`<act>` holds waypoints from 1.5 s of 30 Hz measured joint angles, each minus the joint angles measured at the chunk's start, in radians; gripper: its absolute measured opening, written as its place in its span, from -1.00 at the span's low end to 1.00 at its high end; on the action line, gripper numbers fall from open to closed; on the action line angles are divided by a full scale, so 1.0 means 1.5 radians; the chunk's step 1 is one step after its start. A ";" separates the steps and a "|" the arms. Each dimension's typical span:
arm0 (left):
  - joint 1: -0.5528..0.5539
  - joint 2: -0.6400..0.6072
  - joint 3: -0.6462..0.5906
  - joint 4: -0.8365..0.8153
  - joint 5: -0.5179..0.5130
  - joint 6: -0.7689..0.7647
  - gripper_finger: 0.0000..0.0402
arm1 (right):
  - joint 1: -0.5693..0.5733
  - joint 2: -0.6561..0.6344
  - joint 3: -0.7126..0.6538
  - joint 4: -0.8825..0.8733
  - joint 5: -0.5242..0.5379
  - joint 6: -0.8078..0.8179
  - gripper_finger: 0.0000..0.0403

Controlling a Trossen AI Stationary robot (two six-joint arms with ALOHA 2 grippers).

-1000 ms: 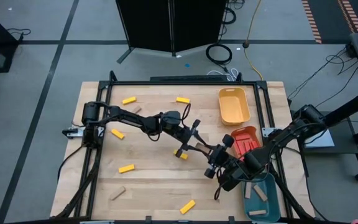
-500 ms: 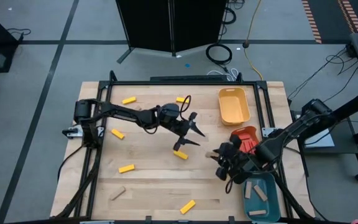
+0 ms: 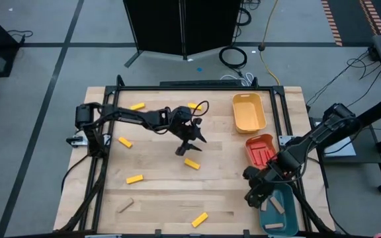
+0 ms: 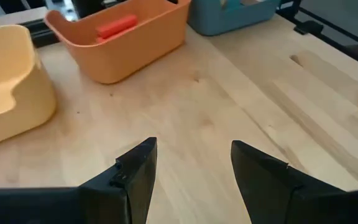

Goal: Sort blocks
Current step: Put the brown block into the blue bin

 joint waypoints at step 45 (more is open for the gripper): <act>-0.116 -0.002 -0.014 -0.318 -0.191 -0.061 0.01 | 0.132 0.032 0.000 -0.070 0.312 0.094 -0.03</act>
